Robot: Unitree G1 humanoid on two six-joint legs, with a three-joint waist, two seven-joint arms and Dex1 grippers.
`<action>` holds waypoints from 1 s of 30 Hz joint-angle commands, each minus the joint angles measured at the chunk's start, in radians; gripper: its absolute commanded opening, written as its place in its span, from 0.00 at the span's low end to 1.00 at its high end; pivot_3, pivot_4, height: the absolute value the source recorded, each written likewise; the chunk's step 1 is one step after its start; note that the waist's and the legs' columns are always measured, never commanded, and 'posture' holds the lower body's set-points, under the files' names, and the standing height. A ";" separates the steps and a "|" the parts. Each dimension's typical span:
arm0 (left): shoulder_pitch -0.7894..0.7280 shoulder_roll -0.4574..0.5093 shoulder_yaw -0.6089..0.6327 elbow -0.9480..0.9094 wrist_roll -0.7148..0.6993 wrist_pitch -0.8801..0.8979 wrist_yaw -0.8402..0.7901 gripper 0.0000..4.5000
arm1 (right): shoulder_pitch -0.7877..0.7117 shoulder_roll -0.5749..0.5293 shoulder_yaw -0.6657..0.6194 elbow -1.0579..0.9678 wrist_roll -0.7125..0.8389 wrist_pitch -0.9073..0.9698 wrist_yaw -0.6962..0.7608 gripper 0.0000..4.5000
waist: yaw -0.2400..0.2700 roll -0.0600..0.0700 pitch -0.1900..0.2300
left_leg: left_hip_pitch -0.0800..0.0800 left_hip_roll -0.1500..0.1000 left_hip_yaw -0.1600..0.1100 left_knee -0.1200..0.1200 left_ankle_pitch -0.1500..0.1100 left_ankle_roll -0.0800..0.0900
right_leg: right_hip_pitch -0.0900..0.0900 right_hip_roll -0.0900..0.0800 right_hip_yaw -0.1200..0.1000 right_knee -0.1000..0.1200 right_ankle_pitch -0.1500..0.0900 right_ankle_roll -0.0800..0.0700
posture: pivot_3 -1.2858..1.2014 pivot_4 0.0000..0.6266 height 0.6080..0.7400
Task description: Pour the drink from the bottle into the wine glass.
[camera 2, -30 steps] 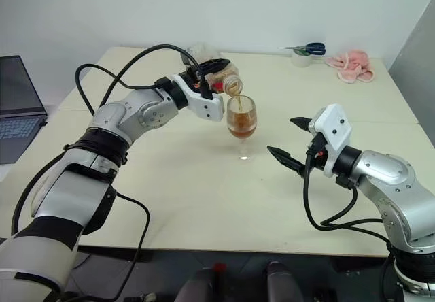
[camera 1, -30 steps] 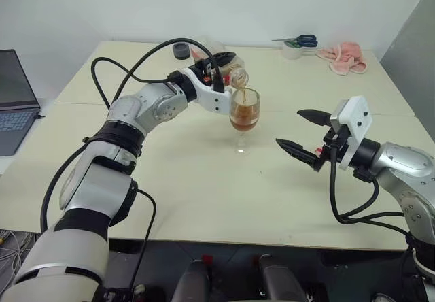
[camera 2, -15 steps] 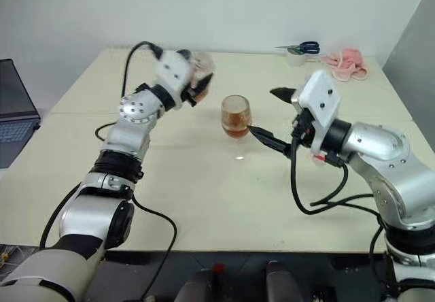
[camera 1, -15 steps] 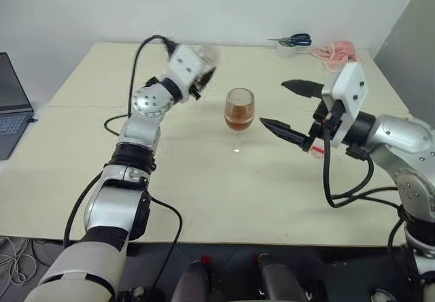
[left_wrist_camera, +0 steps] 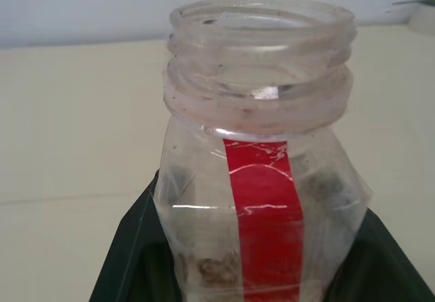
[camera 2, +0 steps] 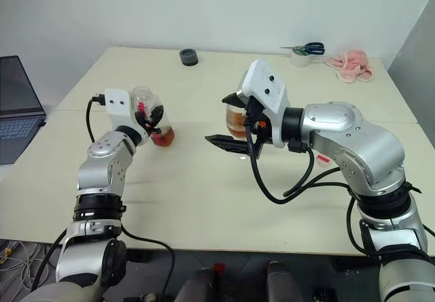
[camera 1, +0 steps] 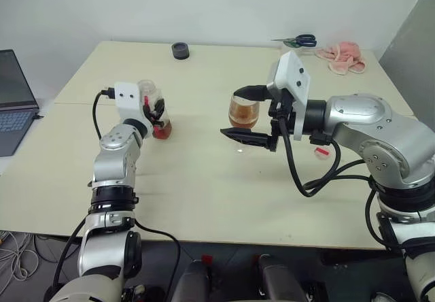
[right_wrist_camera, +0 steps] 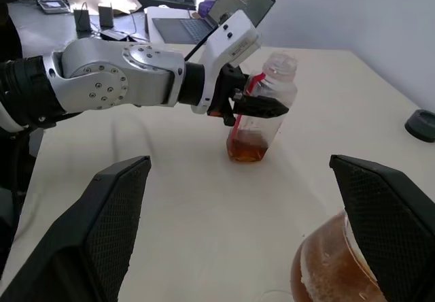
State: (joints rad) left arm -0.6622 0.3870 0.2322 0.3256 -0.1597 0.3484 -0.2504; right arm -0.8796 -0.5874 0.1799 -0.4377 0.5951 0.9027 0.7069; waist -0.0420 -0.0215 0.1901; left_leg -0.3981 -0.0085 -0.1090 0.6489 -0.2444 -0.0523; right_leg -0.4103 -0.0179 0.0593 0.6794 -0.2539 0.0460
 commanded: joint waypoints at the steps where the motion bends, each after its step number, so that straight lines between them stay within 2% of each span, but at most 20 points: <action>1: 0.006 0.007 0.014 -0.084 -0.008 0.003 0.022 0.70 | -0.030 -0.006 -0.010 -0.001 -0.018 -0.034 0.030 1.00 | 0.002 0.000 0.000 | 0.000 0.000 0.000 0.000 0.000 0.000 | 0.000 0.000 0.000 0.000 0.000 0.000 | 0.52 0.24 1.00; 6: 0.042 0.015 0.024 -0.186 -0.017 0.055 0.042 1.00 | -0.042 -0.001 -0.005 0.019 -0.037 -0.047 0.059 1.00 | 0.006 0.000 0.000 | 0.000 0.000 0.001 0.000 0.000 0.000 | 0.000 0.000 0.000 0.000 0.000 0.000 | 0.52 0.24 1.00; 11: 0.116 0.066 0.056 -0.426 -0.072 0.218 0.024 1.00 | -0.047 -0.015 -0.010 0.035 -0.055 -0.062 0.087 1.00 | 0.004 0.000 0.000 | 0.000 0.000 0.001 -0.001 0.000 0.000 | 0.000 0.000 0.000 0.000 0.000 0.000 | 0.52 0.24 1.00; 13: 0.150 0.122 0.095 -0.564 -0.129 0.321 -0.005 1.00 | -0.043 -0.035 -0.026 0.041 -0.056 -0.067 0.104 1.00 | 0.004 0.000 0.000 | 0.000 0.000 0.001 -0.001 0.000 0.000 | -0.001 0.000 0.000 0.000 0.000 0.000 | 0.52 0.24 1.00; 16: 0.195 0.253 0.183 -0.703 -0.240 0.460 -0.102 1.00 | -0.026 -0.079 -0.065 0.060 -0.057 -0.085 0.140 1.00 | 0.002 0.000 0.000 | 0.000 0.000 0.001 -0.002 0.000 0.000 | -0.001 0.001 0.000 -0.001 0.000 0.000 | 0.52 0.24 1.00; 17: 0.207 0.318 0.215 -0.718 -0.300 0.470 -0.194 1.00 | -0.004 -0.101 -0.105 0.076 -0.042 -0.095 0.160 1.00 | 0.002 0.000 0.000 | 0.000 0.000 0.001 -0.002 0.000 0.000 | -0.001 0.002 0.000 -0.001 0.000 0.000 | 0.52 0.24 1.00; 19: 0.224 0.400 0.237 -0.722 -0.374 0.459 -0.329 1.00 | 0.033 -0.123 -0.175 0.107 -0.001 -0.100 0.193 1.00 | 0.002 0.000 0.000 | 0.000 0.000 0.001 -0.002 0.000 0.000 | -0.001 0.003 -0.001 -0.001 -0.001 -0.001 | 0.52 0.24 1.00; 22: 0.270 0.490 0.136 -0.670 -0.391 0.347 -0.559 1.00 | 0.157 -0.194 -0.315 0.270 0.039 -0.161 0.311 1.00 | 0.015 -0.001 0.000 | 0.003 0.000 0.001 -0.002 0.000 0.000 | 0.004 0.002 -0.002 -0.004 -0.001 -0.002 | 0.52 0.24 1.00; 25: 0.228 0.496 0.068 -0.583 -0.387 0.293 -0.643 1.00 | 0.178 -0.254 -0.353 0.400 0.002 -0.251 0.372 1.00 | 0.020 0.000 0.000 | 0.004 -0.002 0.003 -0.002 0.000 0.000 | 0.006 0.001 -0.001 -0.007 -0.001 -0.002 | 0.52 0.24 1.00; 30: 0.151 0.497 0.026 -0.498 -0.396 0.266 -0.704 1.00 | 0.159 -0.301 -0.374 0.442 0.014 -0.294 0.435 1.00 | -0.009 0.001 0.001 | 0.004 0.003 0.006 -0.004 0.000 0.000 | 0.002 0.005 0.002 -0.006 -0.001 -0.002 | 0.52 0.24 1.00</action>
State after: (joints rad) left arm -0.4932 0.8723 0.2526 -0.1721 -0.5384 0.6410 -0.9309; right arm -0.6972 -0.8717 -0.1688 0.0165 0.6022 0.6374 1.1155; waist -0.0506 -0.0209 0.1906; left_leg -0.3939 -0.0053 -0.1029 0.6447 -0.2447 -0.0518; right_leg -0.4082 -0.0127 0.0620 0.6743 -0.2553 0.0440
